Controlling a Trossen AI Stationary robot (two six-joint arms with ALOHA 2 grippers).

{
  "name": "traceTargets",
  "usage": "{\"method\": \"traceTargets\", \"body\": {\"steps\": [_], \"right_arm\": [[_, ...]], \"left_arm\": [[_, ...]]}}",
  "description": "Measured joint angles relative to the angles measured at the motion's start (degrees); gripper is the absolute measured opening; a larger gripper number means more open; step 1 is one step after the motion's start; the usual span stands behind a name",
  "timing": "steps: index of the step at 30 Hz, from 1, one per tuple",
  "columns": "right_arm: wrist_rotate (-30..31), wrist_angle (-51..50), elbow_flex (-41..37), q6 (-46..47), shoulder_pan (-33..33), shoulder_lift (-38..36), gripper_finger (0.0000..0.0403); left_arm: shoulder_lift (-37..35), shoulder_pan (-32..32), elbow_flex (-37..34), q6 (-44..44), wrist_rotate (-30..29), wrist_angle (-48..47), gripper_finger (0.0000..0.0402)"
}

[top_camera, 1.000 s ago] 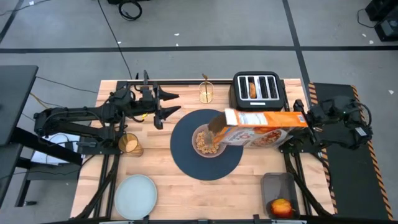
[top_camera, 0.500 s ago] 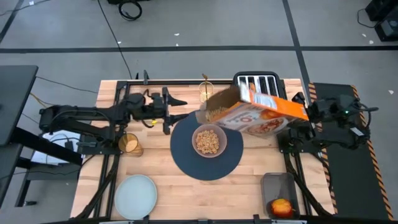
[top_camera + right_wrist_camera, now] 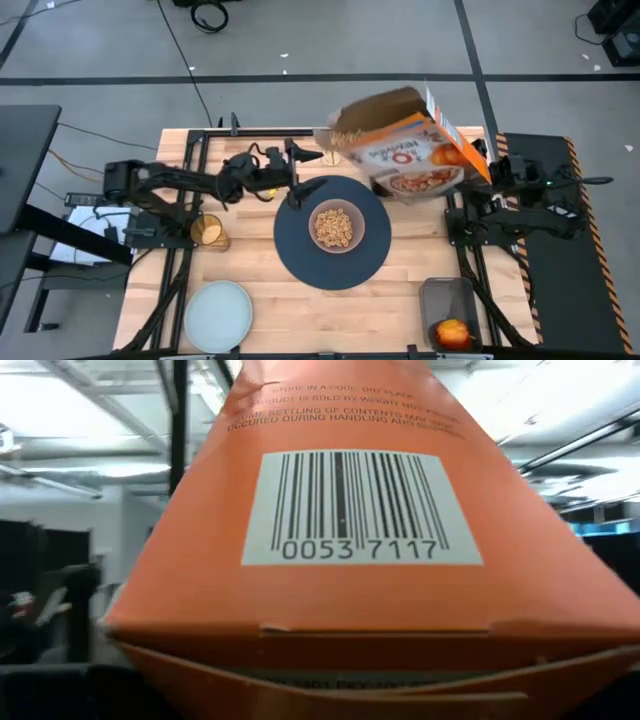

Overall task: Arrange a breakfast setting
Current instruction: Pour the cereal from the cereal box into the pink bowl

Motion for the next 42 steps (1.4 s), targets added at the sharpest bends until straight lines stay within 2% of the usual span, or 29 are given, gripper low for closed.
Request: {"method": "traceTargets", "body": {"steps": [4, 8, 13, 18, 25, 30, 33, 38, 42], "right_arm": [[1.06, 5.4, -1.76, -0.5, -0.04, 2.54, 0.0282], [0.27, 9.65, -2.51, -1.58, 0.0, 5.76, 0.0282], [-1.14, 14.61, -2.51, -3.68, 0.0, 9.92, 0.0282], [-1.51, 18.09, -2.51, -4.54, 0.0, 12.36, 0.0282], [-1.5, 17.3, -2.49, -5.42, 0.0, 14.89, 0.0282], [-1.11, 17.46, -2.49, -5.96, 0.0, 15.38, 0.0282], [-0.52, 17.4, -2.49, -6.21, 0.0, 15.38, 0.0282], [0.06, 17.58, -2.47, -5.58, 0.0, 15.85, 0.0283], [1.34, 17.68, -2.38, -5.16, 0.0, 16.15, 0.0313]], "left_arm": [[5.98, -0.63, 3.79, -0.13, 1.54, 6.09, 0.0353], [11.57, -1.33, 11.82, -0.81, 1.91, 5.98, 0.0353], [17.83, -1.7, 23.0, -5.71, 5.65, 6.15, 0.0353], [22.83, -2.29, 29.55, -6.45, 7.98, 5.79, 0.0353], [25.05, -2.55, 34.51, -5.92, 8.17, 6.66, 0.0353], [24.92, -2.53, 35.37, -6.3, 8.25, 6.88, 0.0346], [24.85, -2.39, 35.38, -7.17, 8.06, 7.04, 0.0316], [24.85, -1.97, 35.37, -7.84, 8.17, 6.88, 0.0237], [24.72, -1.69, 35.37, -7.87, 8.14, 6.54, 0.0233]]}}
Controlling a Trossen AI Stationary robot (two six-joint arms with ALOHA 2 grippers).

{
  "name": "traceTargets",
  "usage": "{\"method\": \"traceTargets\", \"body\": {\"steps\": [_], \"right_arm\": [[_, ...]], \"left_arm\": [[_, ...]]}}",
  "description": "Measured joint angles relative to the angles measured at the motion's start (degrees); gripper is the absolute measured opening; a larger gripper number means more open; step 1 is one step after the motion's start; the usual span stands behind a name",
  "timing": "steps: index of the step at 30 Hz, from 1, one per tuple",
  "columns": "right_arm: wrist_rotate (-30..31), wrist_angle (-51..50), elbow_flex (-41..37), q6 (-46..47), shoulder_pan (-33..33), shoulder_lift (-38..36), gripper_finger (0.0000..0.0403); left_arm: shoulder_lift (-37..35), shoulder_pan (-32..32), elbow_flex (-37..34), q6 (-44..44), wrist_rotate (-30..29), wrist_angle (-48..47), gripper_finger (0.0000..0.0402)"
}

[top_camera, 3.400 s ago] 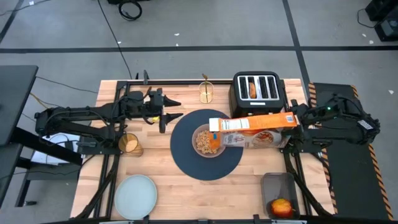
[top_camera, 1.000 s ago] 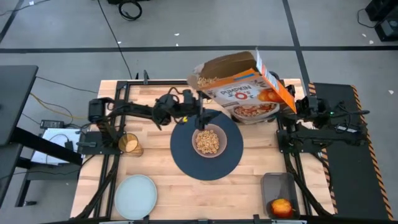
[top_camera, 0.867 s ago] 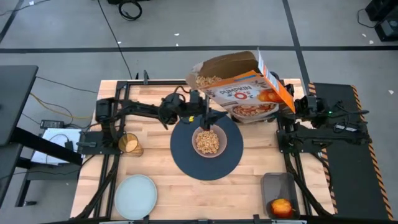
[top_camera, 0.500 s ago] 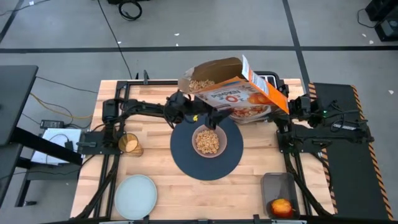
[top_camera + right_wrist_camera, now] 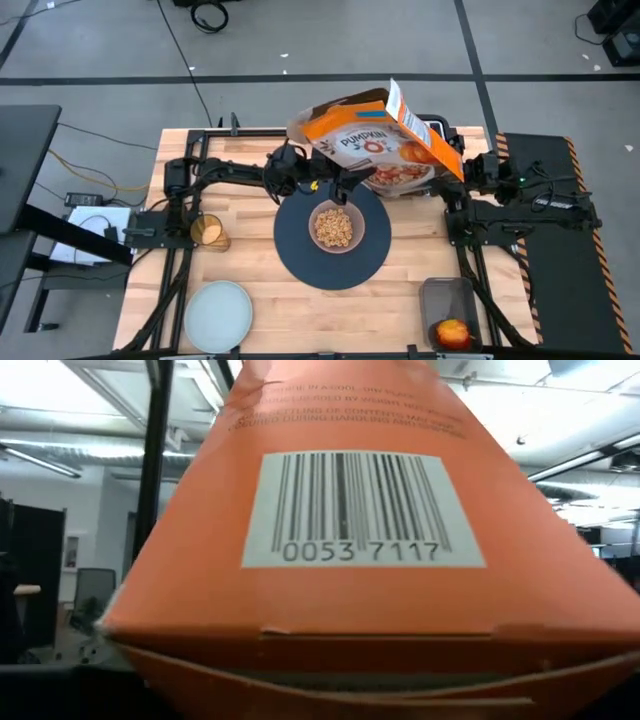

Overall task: Arrange a breakfast setting
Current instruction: Pour the cereal from the cereal box into the pink bowl

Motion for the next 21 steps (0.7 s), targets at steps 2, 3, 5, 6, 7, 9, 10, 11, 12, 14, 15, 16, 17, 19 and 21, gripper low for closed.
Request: {"method": "traceTargets", "body": {"steps": [2, 3, 5, 6, 7, 9, 10, 11, 12, 14, 15, 16, 17, 19, 21], "right_arm": [[1.05, 0.02, 0.0, 0.13, 0.0, 0.0, 0.0337], [1.33, -0.01, 0.0, 0.17, -0.02, -0.06, 0.0348], [1.55, -0.21, 0.0, 0.25, -0.04, -0.56, 0.0369], [1.61, -0.29, 0.0, 0.28, -0.04, -0.84, 0.0378], [1.73, -0.49, 0.0, 0.18, -0.04, -1.1, 0.0386], [2.01, -0.84, 0.0, -0.74, -0.04, -1.45, 0.0394], [2.37, -0.91, 0.0, -1.32, -0.04, -1.74, 0.0394], [2.73, -0.7, 0.0, -1.84, -0.04, -1.95, 0.0394], [3.25, -0.34, 0.0, -2.3, -0.04, -2.21, 0.0393], [3.93, -0.23, -0.02, -3.17, -0.04, -2.95, 0.0392], [3.98, 0.05, 0.0, -3.31, -0.04, -3.39, 0.0392], [4.33, -0.2, 0.01, -3.37, -0.04, -3.98, 0.0392], [4.62, -0.45, 0.18, -3.43, -0.02, -4.52, 0.0393], [4.75, -0.42, 0.33, -3.72, -0.01, -5.52, 0.0393], [4.9, -0.56, 0.33, -4.12, -0.01, -6.48, 0.0394]], "left_arm": [[-0.41, 0.39, -0.01, 0.22, -0.13, -0.97, 0.0233], [-0.91, 0.6, -0.01, 0.35, -0.01, -2.3, 0.0232], [-2.31, 1.13, -0.01, 1.58, 0.15, -6.4, 0.023], [-3.31, 1.3, -0.03, 2.37, 0.1, -8.95, 0.0229], [-4.48, 1.51, -0.03, 3.16, 0.11, -11.53, 0.0229], [-6.48, 1.68, -0.03, 4.62, 0.18, -15.0, 0.0229], [-7.56, 1.76, -0.03, 5.05, 0.12, -16.89, 0.0229], [-8.67, 1.78, -0.03, 5.61, 0.13, -18.84, 0.023], [-9.82, 1.82, -0.03, 6.29, 0.09, -20.75, 0.023], [-12.75, 2.04, -0.03, 8.13, -0.08, -26.82, 0.023], [-14.49, 2.18, -0.03, 9.22, -0.56, -30.86, 0.023], [-16.19, 2.32, -0.03, 10.38, -1.4, -34.49, 0.023], [-18.12, 2.45, -0.03, 11.64, -2.63, -37.95, 0.023], [-22.33, 2.73, -0.05, 14.41, -6.0, -44.99, 0.0229], [-26.71, 2.76, -0.03, 17.22, -10.13, -50.8, 0.0228]]}}
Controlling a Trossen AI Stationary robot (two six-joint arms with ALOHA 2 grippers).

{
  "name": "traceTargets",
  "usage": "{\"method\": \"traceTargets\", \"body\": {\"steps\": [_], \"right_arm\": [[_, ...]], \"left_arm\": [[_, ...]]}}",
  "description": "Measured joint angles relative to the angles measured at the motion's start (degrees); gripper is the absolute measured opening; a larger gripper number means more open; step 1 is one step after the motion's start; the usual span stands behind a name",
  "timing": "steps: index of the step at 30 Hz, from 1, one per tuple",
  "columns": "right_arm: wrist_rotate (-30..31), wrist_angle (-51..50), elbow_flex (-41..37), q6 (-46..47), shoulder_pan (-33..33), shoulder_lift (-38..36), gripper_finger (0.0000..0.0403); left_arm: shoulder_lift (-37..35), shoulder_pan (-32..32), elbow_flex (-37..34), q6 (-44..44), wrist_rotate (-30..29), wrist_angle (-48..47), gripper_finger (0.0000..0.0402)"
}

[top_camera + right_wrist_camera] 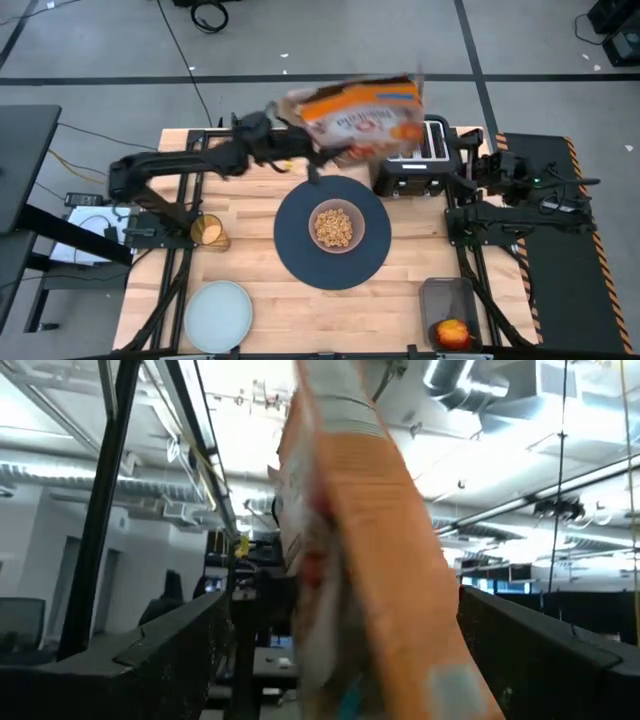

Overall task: Arrange a breakfast setting
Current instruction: Pour the cereal from the cereal box into the pink bowl

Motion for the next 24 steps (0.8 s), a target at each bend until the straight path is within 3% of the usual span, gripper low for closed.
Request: {"method": "traceTargets", "body": {"steps": [7, 12, 18, 24], "right_arm": [[1.38, -1.95, 0.02, -0.58, 0.0, -1.24, 0.0394], [1.63, -5.22, 0.0, -0.27, 0.01, -1.23, 0.0394], [2.43, -6.99, 0.0, 1.06, 0.01, -1.21, 0.0392], [3.5, -8.11, 0.0, 2.46, 0.01, -1.19, 0.0392]], "left_arm": [[-11.62, -0.07, 0.04, 2.49, -15.36, -24.22, 0.0226], [-17.01, -0.06, -0.26, -1.68, -24.1, -37.92, 0.0226], [-24.21, -1.07, -12.45, -6.54, -31.11, -39.86, 0.0224], [-35.95, -1.32, -30.47, -11.35, -39.13, -32.11, 0.0223]]}}
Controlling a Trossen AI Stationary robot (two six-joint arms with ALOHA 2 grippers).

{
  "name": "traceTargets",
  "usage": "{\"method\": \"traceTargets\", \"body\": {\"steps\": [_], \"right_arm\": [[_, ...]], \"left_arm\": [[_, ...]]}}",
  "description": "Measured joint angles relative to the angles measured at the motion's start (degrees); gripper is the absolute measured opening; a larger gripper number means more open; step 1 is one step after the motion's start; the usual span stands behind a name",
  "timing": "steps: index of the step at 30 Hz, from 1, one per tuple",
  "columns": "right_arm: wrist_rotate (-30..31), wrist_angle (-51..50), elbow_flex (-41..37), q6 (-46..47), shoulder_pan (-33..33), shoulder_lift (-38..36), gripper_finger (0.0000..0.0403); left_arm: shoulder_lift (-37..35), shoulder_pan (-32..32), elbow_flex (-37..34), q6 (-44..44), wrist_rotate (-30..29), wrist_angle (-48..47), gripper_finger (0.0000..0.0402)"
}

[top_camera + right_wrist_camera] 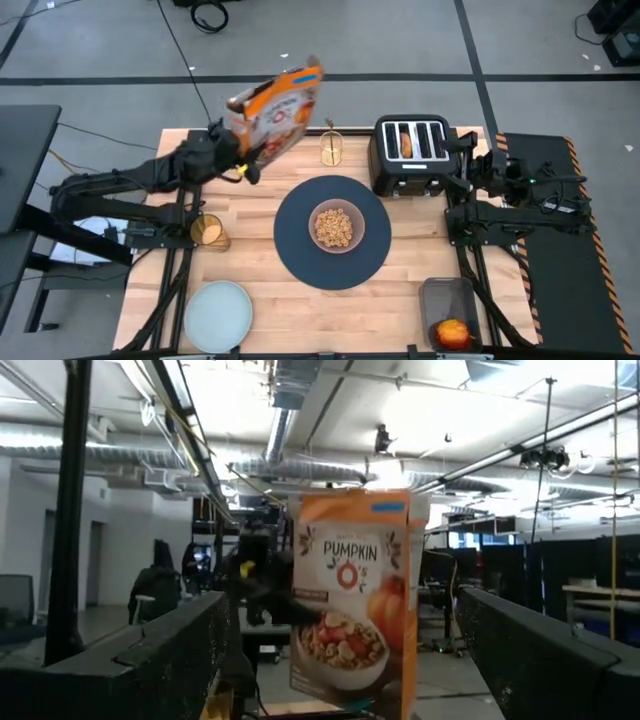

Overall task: Arrange a breakfast setting
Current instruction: Pour the cereal from the cereal box into the pink bowl

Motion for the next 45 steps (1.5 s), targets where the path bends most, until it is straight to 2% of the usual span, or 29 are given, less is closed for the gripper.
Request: {"method": "traceTargets", "body": {"steps": [6, 11, 17, 22, 26, 37, 45], "right_arm": [[2.64, -1.49, 0.0, 0.19, 0.0, 0.02, 0.0391], [5.07, -2.53, 0.0, 0.19, 0.0, 0.02, 0.039], [7.39, -3.33, 0.0, 0.19, 0.0, 0.04, 0.0388], [9.22, -3.47, -0.02, 0.19, 0.0, 0.02, 0.0387], [9.79, -3.65, -0.02, 0.73, -0.01, 0.02, 0.0387], [11.37, -4.16, -0.04, 1.51, 0.0, 0.77, 0.0387], [11.36, -4.4, -0.04, 1.51, 0.0, 3.75, 0.0387]], "left_arm": [[-9.52, 0.03, -13.25, -3.41, -11.24, 1.33, 0.0223], [-14.62, 0.03, -20.36, -5.89, -20.21, 1.18, 0.0222], [-16.26, 0.12, -26.18, -12.41, -30.51, 1.04, 0.0222], [-16.09, 1.01, -30.13, -19.66, -35.19, 1.04, 0.0221], [-16.09, 2.77, -32.91, -26.35, -37.21, 0.69, 0.0222], [-16.07, 7.98, -38.98, -36.81, -36.69, 0.6, 0.0223], [-16.07, 11.2, -38.95, -34.28, -33.99, 0.89, 0.026]]}}
